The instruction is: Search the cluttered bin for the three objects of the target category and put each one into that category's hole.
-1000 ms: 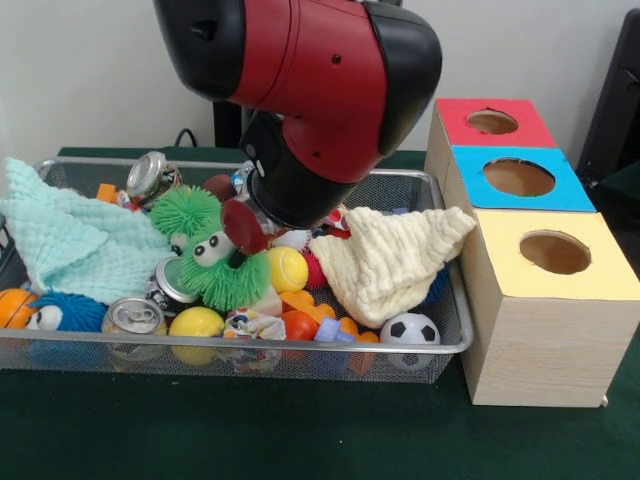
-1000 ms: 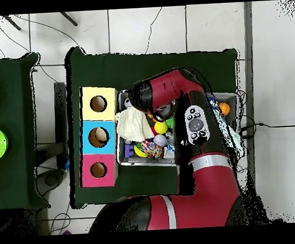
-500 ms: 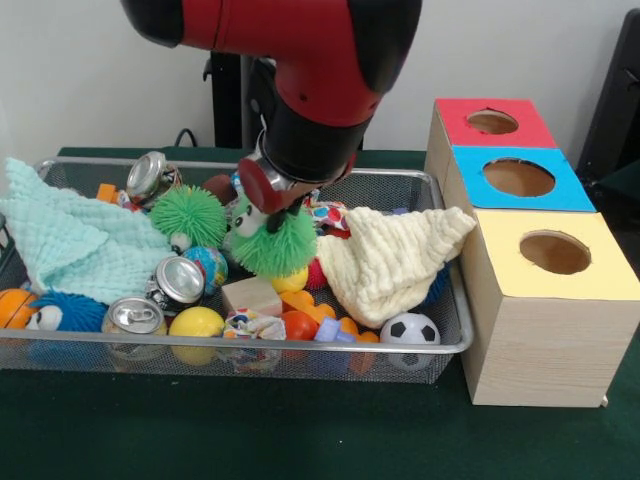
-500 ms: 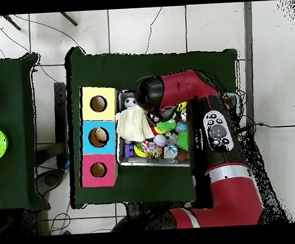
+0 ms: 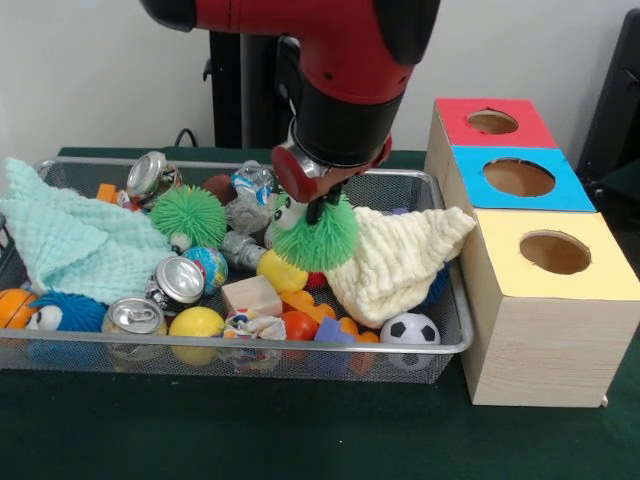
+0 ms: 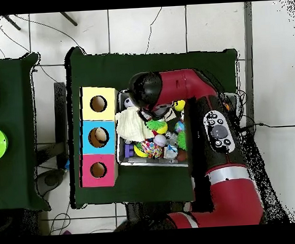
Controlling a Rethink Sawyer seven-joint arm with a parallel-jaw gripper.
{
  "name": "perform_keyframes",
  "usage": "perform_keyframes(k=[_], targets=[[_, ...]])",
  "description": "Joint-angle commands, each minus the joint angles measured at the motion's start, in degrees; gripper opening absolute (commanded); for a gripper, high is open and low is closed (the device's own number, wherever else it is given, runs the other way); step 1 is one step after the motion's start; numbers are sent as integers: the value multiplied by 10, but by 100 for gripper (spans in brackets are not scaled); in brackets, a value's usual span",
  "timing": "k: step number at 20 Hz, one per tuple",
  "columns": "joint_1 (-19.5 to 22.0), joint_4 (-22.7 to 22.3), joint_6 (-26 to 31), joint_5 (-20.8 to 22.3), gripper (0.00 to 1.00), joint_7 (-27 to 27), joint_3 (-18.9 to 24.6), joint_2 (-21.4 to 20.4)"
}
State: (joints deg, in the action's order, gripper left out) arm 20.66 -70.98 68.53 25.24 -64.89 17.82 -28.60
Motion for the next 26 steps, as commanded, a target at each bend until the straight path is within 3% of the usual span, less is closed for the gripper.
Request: perform_keyframes(k=[1,8,9,22,26], targets=[[-20,-2,-19,-6,0,-4,38,35],[-22,-12,-25,-12,0,-5,34,30],[-22,-17,-29,-13,100,-6,33,28],[-21,-21,-34,-9,100,4,34,26],[-35,14,-22,38,100,23,12,33]])
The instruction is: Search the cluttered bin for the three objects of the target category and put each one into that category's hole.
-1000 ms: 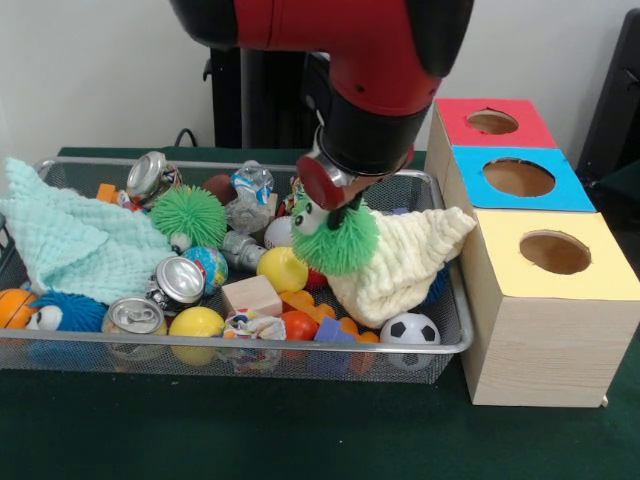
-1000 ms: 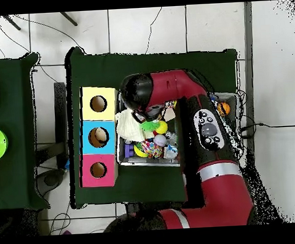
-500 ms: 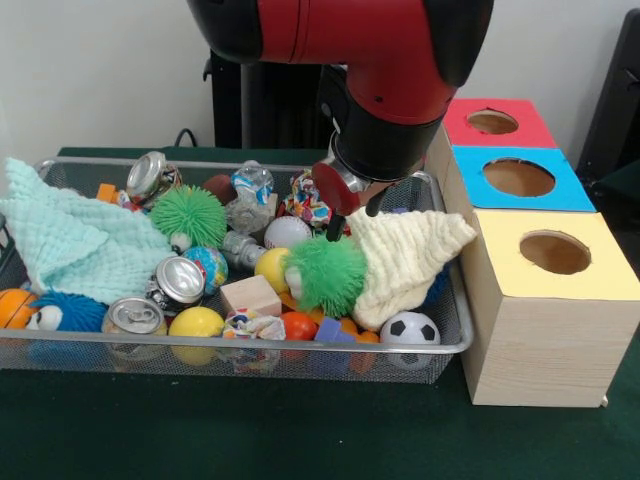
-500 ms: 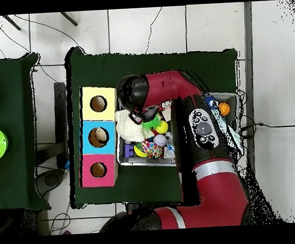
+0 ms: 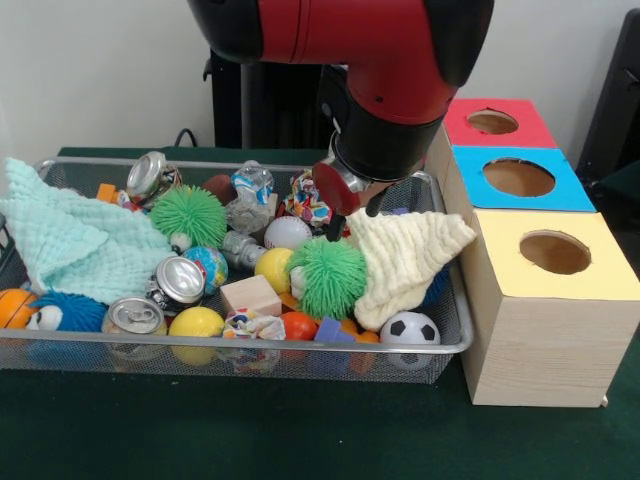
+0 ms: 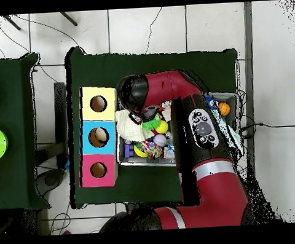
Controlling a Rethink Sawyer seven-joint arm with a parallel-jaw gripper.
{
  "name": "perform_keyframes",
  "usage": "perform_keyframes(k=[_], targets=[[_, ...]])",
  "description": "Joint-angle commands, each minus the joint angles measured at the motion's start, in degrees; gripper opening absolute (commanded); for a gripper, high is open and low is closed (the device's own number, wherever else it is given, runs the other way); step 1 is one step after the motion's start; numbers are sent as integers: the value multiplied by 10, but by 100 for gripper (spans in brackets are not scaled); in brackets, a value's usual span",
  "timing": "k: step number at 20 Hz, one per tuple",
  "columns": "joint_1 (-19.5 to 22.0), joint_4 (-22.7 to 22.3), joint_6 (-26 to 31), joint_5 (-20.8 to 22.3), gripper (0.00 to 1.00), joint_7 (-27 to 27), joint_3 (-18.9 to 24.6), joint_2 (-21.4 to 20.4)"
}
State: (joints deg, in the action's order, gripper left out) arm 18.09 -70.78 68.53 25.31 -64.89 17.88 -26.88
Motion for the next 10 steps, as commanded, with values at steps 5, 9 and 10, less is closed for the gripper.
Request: perform_keyframes(k=[5,9,10], targets=[[-12,31,-30,80,100,40,-4,10],[-2,30,-31,82,100,47,3,5],[0,29,-32,85,100,49,3,4]])
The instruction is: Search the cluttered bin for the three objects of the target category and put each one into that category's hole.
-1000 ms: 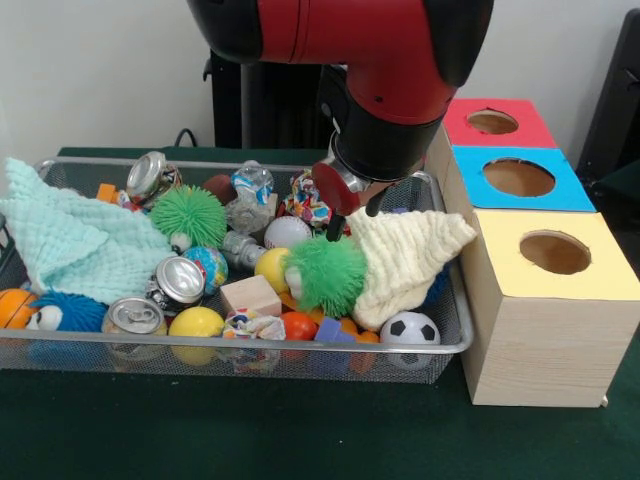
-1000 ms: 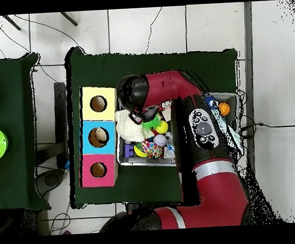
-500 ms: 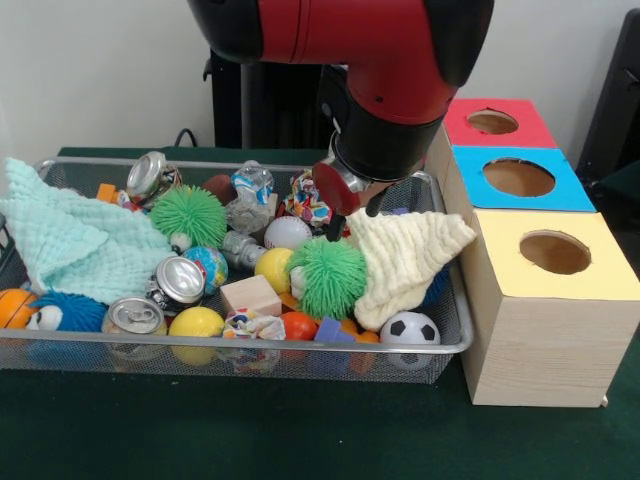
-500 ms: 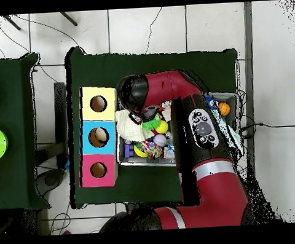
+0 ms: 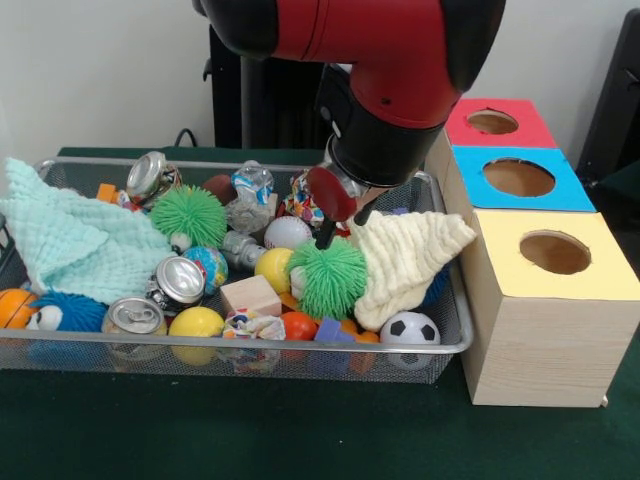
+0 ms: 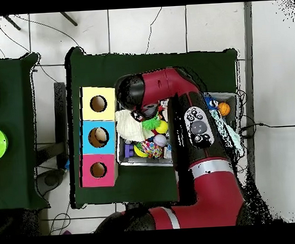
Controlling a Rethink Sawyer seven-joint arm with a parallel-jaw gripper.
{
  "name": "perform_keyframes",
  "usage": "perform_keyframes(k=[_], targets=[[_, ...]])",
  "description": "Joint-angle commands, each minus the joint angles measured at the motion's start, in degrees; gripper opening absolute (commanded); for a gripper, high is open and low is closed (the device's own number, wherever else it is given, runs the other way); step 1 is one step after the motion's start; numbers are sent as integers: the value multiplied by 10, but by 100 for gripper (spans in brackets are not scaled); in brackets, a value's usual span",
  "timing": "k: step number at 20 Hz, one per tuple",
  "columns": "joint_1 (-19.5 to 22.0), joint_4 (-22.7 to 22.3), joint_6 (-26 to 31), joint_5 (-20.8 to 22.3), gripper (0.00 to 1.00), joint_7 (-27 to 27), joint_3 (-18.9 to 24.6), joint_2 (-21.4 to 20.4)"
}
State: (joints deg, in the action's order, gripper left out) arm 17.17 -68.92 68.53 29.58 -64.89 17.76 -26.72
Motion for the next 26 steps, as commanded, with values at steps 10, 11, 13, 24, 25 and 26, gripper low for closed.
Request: perform_keyframes(k=[10,11,13,24,25,26], targets=[[83,-10,-80,59,100,117,21,5],[90,-11,-89,60,100,122,24,7],[107,-25,-110,58,100,135,35,4],[240,-36,-97,34,100,298,142,9],[242,-31,-92,38,100,302,146,11],[244,-24,-87,44,100,307,147,14]])
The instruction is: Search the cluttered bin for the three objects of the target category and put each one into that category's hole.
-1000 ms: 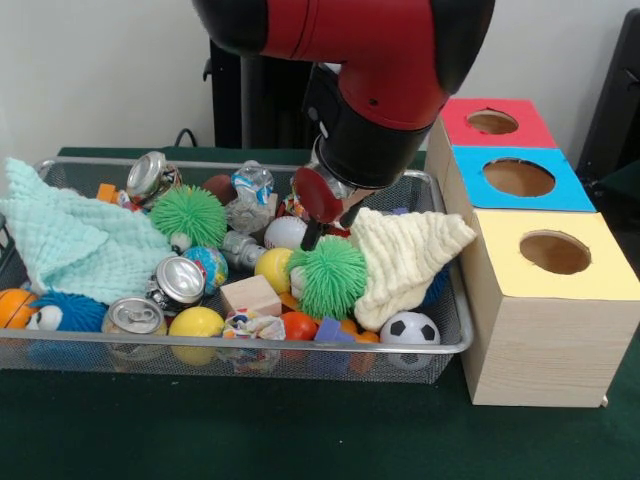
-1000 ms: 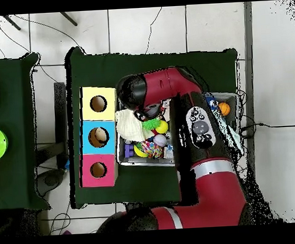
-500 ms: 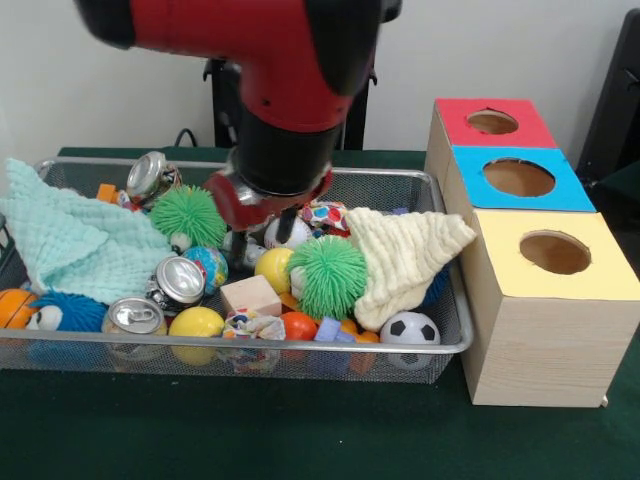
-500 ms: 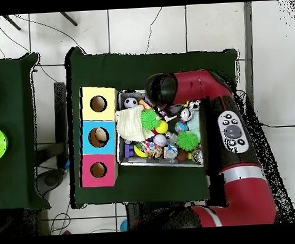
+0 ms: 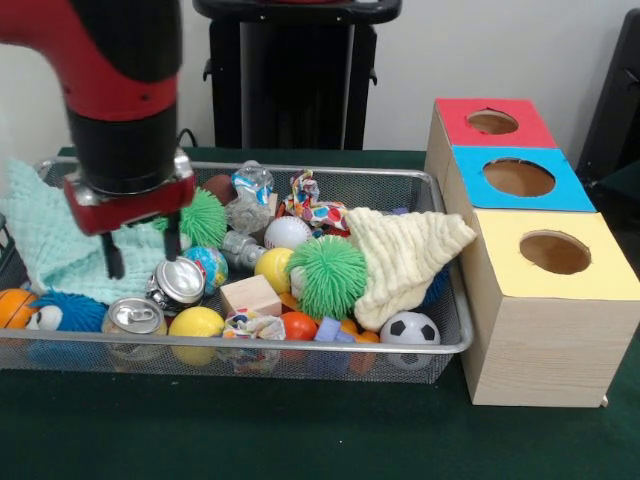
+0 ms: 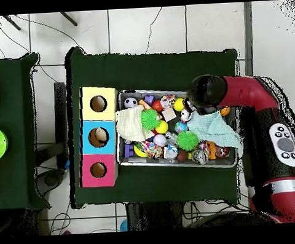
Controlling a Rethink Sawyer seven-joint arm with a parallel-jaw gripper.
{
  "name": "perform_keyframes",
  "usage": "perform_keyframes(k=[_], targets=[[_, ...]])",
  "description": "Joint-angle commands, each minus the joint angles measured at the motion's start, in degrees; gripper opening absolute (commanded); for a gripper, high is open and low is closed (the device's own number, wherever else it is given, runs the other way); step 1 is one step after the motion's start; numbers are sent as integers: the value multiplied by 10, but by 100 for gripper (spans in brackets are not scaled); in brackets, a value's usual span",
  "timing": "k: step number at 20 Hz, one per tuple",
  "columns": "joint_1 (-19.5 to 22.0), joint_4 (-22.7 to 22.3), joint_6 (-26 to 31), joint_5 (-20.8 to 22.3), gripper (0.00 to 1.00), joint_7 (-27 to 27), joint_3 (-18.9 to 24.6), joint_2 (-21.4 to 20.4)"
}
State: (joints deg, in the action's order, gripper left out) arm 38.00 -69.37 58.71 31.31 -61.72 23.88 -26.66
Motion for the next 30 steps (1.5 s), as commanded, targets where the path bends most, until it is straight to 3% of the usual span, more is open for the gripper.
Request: perform_keyframes(k=[1,5,11,19,25,30], targets=[[31,-15,17,35,100,273,81,15],[6,-5,40,63,100,262,57,21],[-2,4,26,76,100,249,41,37],[-37,51,85,135,100,258,-1,75],[-62,68,113,181,100,271,-28,75],[-62,61,113,189,100,264,-30,71]])
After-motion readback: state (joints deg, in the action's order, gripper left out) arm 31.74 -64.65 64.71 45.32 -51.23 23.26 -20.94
